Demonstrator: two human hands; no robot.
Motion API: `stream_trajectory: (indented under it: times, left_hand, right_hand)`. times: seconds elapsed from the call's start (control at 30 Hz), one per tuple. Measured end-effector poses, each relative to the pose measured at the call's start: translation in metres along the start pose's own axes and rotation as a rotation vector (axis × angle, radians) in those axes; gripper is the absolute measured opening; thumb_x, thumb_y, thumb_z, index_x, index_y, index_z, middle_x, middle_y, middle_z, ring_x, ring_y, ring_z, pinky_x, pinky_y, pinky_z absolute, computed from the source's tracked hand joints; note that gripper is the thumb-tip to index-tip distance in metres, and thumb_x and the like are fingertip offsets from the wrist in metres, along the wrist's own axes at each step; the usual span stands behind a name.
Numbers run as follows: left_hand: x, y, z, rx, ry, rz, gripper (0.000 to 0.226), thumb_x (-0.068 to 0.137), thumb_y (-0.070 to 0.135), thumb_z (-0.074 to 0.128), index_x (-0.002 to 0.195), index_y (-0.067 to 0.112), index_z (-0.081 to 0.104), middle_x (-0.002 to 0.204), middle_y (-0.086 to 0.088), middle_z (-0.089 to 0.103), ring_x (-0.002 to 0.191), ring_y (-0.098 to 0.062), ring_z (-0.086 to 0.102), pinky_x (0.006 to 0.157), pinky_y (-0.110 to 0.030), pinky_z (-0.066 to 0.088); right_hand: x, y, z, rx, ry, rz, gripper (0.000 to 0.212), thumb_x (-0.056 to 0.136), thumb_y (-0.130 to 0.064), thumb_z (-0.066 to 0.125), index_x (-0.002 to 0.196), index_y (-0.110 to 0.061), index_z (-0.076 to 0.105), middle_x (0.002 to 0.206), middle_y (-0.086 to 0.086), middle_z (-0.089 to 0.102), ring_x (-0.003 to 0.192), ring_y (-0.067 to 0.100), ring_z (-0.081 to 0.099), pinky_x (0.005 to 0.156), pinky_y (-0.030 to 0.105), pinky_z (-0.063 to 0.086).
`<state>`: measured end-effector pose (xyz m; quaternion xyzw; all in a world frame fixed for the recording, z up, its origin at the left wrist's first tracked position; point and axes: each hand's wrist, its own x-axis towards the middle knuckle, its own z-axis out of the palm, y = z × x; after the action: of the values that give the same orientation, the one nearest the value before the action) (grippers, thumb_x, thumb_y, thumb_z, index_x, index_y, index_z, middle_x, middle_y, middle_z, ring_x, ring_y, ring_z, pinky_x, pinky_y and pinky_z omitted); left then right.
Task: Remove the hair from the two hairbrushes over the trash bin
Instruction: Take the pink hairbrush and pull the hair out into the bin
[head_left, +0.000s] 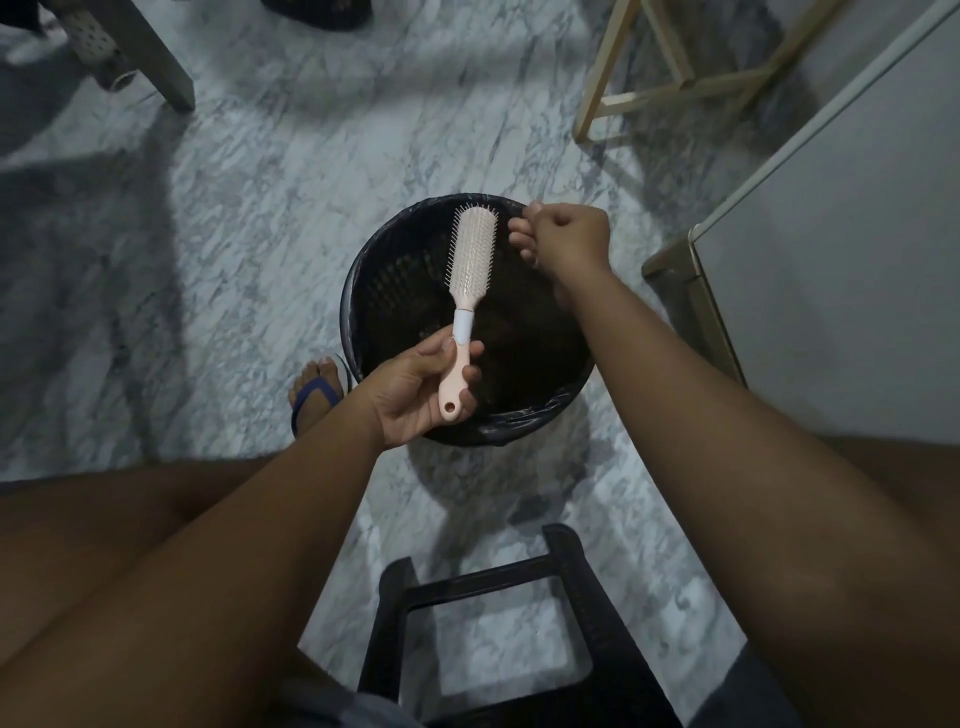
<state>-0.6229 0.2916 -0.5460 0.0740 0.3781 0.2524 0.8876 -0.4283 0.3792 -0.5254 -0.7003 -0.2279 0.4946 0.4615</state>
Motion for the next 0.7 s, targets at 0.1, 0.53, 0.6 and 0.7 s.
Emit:
stream_trajectory:
  times: [0.1,0.53,0.6,0.7]
  left_hand:
    - [0.000,0.001,0.000,-0.028,0.013,0.018,0.037,0.101,0.007,0.040,0.136,0.015,0.048,0.098,-0.004,0.066,0.072,-0.013,0.060,0.058,-0.029,0.051]
    - [0.003,0.000,-0.004,-0.021,0.045,-0.014,0.031,0.102,0.011,0.045,0.131,0.013,0.054,0.108,-0.007,0.061,0.075,-0.013,0.060,0.060,-0.031,0.053]
    - [0.002,0.000,-0.005,-0.035,0.033,-0.015,0.031,0.101,0.012,0.045,0.130,0.012,0.054,0.108,-0.006,0.061,0.074,-0.012,0.060,0.059,-0.030,0.053]
    - [0.000,0.002,-0.007,-0.033,-0.021,-0.060,0.036,0.099,0.008,0.043,0.134,0.014,0.052,0.103,-0.004,0.065,0.073,-0.011,0.060,0.058,-0.027,0.051]
  right_hand:
    - [-0.011,0.009,-0.006,-0.021,-0.087,0.053,0.016,0.098,-0.018,0.061,0.104,-0.006,0.070,0.090,0.003,0.074,0.075,0.009,0.067,0.058,0.019,0.053]
    - [-0.020,0.019,-0.015,-0.253,-0.125,-0.090,0.015,0.097,-0.020,0.063,0.104,-0.013,0.074,0.091,-0.008,0.076,0.079,0.001,0.066,0.071,0.020,0.054]
    - [-0.022,0.025,-0.023,-0.262,-0.175,-0.096,0.020,0.096,-0.019,0.065,0.114,-0.014,0.070,0.097,-0.005,0.075,0.085,0.003,0.067,0.075,0.025,0.055]
    - [-0.030,0.036,-0.030,-0.268,-0.353,-0.103,0.054,0.081,-0.021,0.083,0.131,-0.023,0.062,0.113,-0.001,0.072,0.098,0.001,0.069,0.076,0.022,0.058]
